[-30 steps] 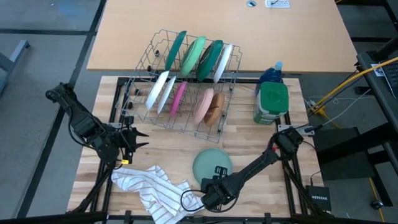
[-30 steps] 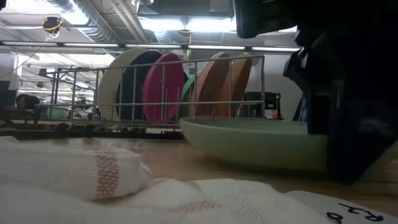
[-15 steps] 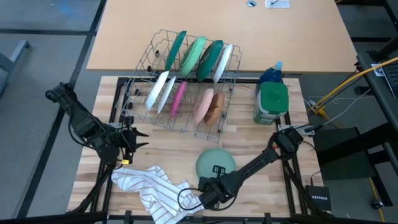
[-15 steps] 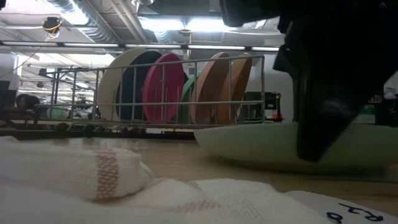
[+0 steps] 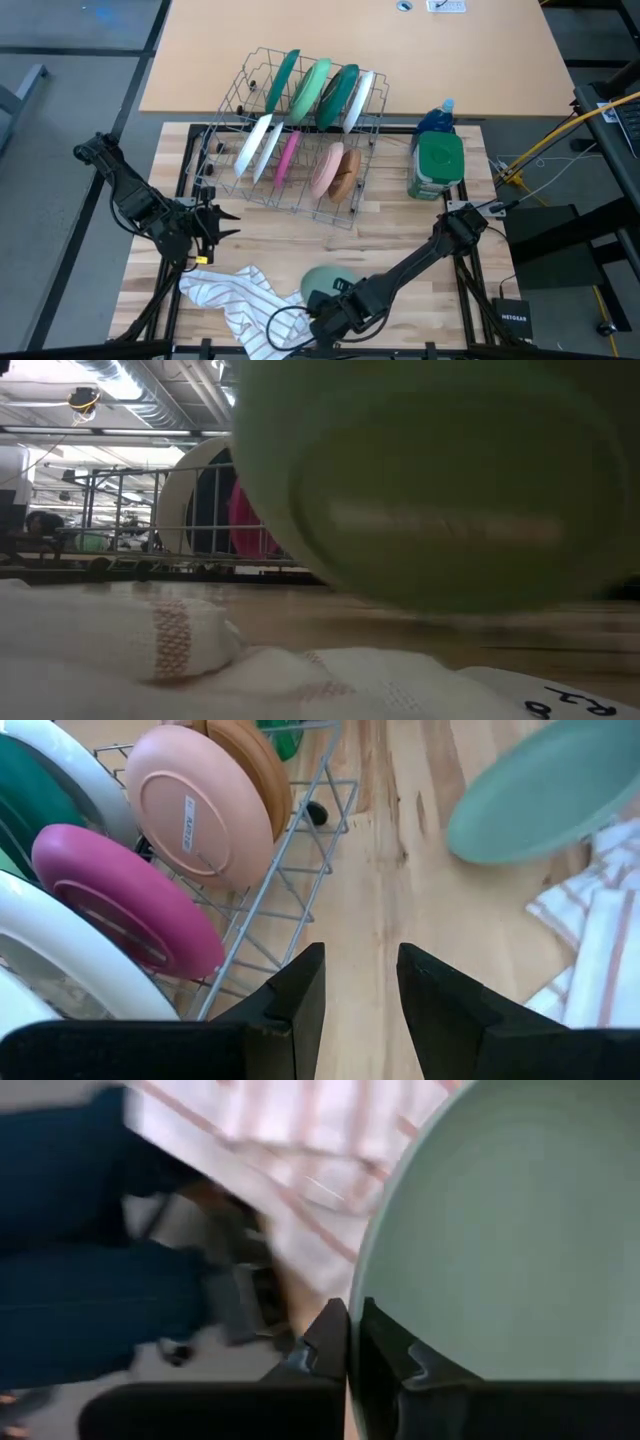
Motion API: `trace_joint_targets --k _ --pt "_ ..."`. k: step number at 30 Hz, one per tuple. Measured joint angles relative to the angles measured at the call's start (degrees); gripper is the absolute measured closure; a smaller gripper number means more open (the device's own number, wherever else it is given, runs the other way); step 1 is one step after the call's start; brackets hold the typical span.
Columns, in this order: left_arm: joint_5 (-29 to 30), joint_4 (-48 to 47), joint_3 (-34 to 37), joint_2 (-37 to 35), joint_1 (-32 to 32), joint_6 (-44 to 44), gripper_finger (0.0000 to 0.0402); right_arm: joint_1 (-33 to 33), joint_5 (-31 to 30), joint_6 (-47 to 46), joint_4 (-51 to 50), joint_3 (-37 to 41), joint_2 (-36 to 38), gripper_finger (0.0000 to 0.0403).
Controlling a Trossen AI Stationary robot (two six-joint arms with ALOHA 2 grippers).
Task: Sort dishes
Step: Put the light green plate in the dish rack
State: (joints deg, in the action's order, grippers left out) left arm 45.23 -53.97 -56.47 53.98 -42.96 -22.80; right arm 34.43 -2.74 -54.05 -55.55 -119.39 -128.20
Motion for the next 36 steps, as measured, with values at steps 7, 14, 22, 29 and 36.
trace_joint_targets --k 7,14,22,29,36 --pt "0.0 0.6 0.0 -0.9 -0.2 -0.8 0.0283 -2.5 -0.5 0.0 -0.4 -10.6 0.0 0.0396" --pt "0.0 0.4 0.0 -3.3 -0.2 -2.1 0.0283 -5.8 -0.7 2.2 0.0 -14.6 2.7 0.0396" --pt "-0.4 0.9 -0.1 -5.7 -0.2 -3.0 0.0283 -9.1 -0.7 6.6 -1.3 -14.5 7.3 0.0394" --pt "1.0 9.9 -0.1 -4.0 1.3 2.4 0.0283 -12.4 -2.1 17.1 -2.1 -14.5 12.2 0.0396" --pt "5.8 22.7 -0.1 -0.1 6.3 11.9 0.0283 -15.9 -8.5 29.7 -3.0 -14.5 16.6 0.0397"
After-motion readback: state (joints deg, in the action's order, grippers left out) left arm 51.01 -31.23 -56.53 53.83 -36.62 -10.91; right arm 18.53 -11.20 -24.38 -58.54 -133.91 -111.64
